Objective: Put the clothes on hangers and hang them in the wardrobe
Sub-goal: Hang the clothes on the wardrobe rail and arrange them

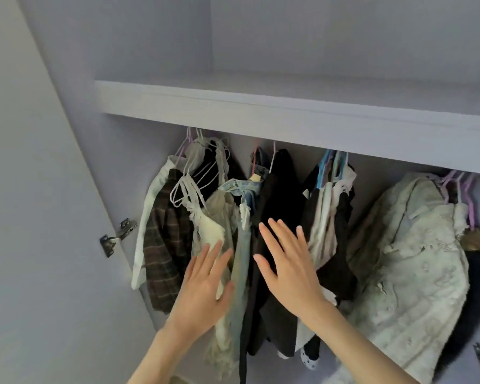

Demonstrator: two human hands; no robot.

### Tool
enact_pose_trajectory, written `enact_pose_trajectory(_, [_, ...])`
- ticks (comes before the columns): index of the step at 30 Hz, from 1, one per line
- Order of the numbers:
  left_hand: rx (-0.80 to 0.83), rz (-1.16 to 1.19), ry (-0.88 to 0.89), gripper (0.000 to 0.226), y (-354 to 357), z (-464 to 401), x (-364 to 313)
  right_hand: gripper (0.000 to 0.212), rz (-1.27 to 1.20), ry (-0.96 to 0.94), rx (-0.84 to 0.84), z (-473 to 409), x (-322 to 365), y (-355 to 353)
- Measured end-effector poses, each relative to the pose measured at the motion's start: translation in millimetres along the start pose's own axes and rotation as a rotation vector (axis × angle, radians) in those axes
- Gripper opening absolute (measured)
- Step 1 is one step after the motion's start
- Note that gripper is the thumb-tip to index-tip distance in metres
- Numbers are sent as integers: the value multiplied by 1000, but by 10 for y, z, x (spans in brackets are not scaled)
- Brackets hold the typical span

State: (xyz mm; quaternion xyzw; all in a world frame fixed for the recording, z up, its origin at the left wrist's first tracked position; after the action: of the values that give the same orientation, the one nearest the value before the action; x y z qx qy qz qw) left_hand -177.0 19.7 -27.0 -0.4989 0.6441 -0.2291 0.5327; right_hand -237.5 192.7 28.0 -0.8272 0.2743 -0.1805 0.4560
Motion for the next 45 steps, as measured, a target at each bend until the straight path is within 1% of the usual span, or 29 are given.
enact_pose_trajectory(3, [-35,-7,-247,68,-265,545,472,59,-94,-87,151,84,449,255])
enact_pose_trajectory(6, [-47,-105,-437,75,-482,1214,847,66,-179,-175,311,287,915,489])
enact_pose_trajectory(7, [-49,-132,-502,77,-561,1432,939,72,-217,-216,345,324,1076,547])
enact_pose_trajectory(9, [-77,-167,-600,75,-744,1865,1073,87,-295,-328,353,352,1435,637])
enact_pose_trajectory(11, [-118,-178,-704,71,-936,2291,1164,93,-365,-411,418,338,1839,689])
enact_pose_trajectory(15, [-219,-170,-901,72,-1363,3168,1344,86,-449,-584,434,324,2795,726])
enact_pose_trajectory(17, [-282,-177,-989,68,-1637,3621,1441,81,-484,-657,431,411,3282,728])
enact_pose_trajectory(20, [-366,-254,-1103,58,-1977,4325,1586,68,-559,-773,423,604,4029,743])
enact_pose_trajectory(23, [-405,-296,-1214,53,-2194,4986,1726,66,-610,-872,427,839,4796,748])
enact_pose_trajectory(26, [-409,-319,-1355,56,-2344,5568,1860,69,-663,-972,467,1076,5541,714])
enact_pose_trajectory(28, [-412,-326,-1459,56,-2429,5952,1902,67,-693,-1080,487,1272,6015,689])
enact_pose_trajectory(30, [-466,-305,-1565,58,-2525,6334,1858,64,-735,-1190,521,1467,6471,641])
enact_pose_trajectory(33, [-590,-268,-1764,63,-2561,6919,1637,64,-813,-1363,553,1832,7060,518])
enact_pose_trajectory(35, [-603,-257,-1882,58,-2520,7293,1418,65,-849,-1504,573,2123,7388,414])
enact_pose_trajectory(36, [-638,-284,-1929,57,-2507,7477,1288,66,-863,-1580,588,2288,7545,358])
enact_pose_trajectory(37, [-679,-251,-1997,61,-2489,7637,1149,68,-873,-1652,611,2458,7685,302])
enact_pose_trajectory(40, [-874,-286,-2197,79,-2352,8046,736,75,-908,-1864,678,3010,8034,126])
enact_pose_trajectory(43, [-1059,-318,-2344,79,-2272,8289,381,78,-945,-2052,762,3548,8285,-60])
enact_pose_trajectory(45, [-1139,-297,-2451,80,-2192,8417,187,74,-961,-2176,780,3848,8388,-185])
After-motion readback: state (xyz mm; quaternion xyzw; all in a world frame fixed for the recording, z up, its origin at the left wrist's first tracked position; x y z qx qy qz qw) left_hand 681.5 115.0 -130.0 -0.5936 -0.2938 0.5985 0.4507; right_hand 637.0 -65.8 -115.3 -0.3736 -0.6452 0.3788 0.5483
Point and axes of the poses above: each hand's wrist, its own z-axis away from the middle knuckle, its own y-axis out of the palm, x = y × z, the point moved 2 cm from there along -z, towards the middle knuckle, and after that the axes turned 14 degrees about -y, right-handed, at the moved point
